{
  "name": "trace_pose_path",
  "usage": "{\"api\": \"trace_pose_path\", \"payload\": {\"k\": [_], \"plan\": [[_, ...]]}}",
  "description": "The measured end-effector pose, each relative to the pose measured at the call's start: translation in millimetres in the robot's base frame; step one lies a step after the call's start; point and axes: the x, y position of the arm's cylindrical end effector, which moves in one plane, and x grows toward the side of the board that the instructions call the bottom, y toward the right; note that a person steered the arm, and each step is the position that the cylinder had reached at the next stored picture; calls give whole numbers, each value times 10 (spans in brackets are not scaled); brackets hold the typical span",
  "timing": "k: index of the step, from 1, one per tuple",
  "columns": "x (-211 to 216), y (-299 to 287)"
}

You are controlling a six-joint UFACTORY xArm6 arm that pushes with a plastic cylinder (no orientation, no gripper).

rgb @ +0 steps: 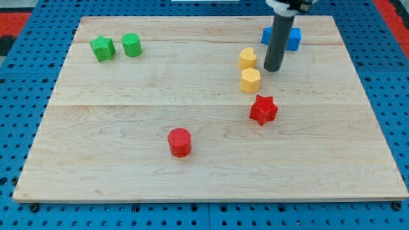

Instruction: Point your arm to green star

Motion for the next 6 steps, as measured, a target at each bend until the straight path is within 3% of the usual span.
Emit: {"api": "trace_pose_path", "payload": {"k": [2, 3, 4, 5, 6], "plan": [[-222, -1343], [-405, -1271], [-873, -1495], [-1220, -2341], [-1216, -3164]]}}
